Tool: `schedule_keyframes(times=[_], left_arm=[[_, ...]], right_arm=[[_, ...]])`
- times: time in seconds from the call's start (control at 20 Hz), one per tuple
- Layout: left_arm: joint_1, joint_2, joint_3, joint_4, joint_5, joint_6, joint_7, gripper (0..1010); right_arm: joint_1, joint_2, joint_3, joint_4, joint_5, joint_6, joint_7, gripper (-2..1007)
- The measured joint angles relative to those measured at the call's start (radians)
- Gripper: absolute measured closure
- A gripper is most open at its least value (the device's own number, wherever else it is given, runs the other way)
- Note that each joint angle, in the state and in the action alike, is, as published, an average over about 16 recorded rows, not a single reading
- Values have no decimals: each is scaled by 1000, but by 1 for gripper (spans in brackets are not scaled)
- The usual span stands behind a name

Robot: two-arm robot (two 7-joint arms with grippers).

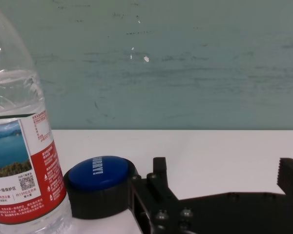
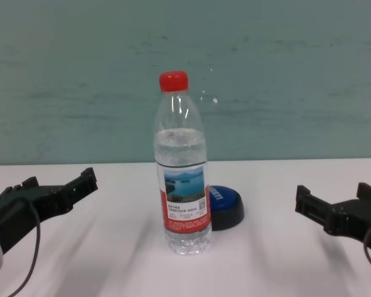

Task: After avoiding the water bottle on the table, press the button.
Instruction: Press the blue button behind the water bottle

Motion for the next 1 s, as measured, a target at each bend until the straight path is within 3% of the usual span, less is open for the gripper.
schedule_keyframes(times=[0.55, 1.0], left_arm=[[11, -4, -8, -14, 0, 7, 4, 10], [88, -18, -38, -121, 13, 59, 16, 10]], right_arm=[[0, 0, 0, 0, 0, 0, 0, 1], [0, 0, 0, 0, 0, 0, 0, 1]])
